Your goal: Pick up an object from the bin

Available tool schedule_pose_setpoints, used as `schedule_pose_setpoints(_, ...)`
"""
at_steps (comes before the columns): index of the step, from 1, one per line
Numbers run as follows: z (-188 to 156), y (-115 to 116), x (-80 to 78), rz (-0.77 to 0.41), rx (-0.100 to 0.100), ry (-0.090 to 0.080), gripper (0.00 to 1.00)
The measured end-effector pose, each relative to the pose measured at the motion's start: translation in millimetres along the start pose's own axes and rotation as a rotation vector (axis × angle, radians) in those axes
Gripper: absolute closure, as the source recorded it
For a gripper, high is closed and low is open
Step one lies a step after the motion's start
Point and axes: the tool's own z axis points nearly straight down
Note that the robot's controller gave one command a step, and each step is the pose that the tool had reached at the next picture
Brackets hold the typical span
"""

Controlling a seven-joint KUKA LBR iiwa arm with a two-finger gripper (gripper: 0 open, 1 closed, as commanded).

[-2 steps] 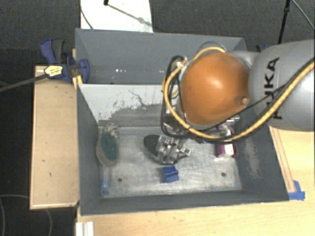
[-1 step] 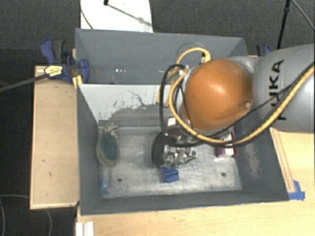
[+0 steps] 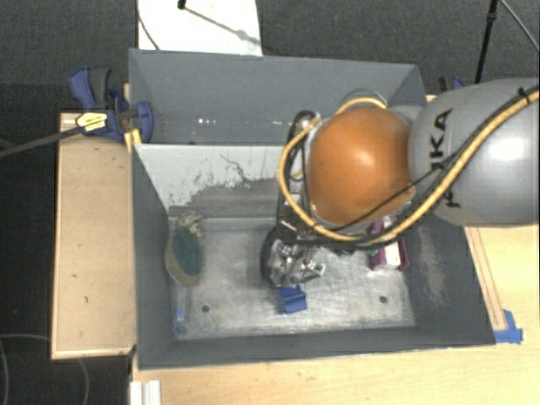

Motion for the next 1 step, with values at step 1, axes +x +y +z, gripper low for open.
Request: schedule_pose_setpoints(1,-0.7,-0.1,-0.2,0.003,0.000,0.000,0.00)
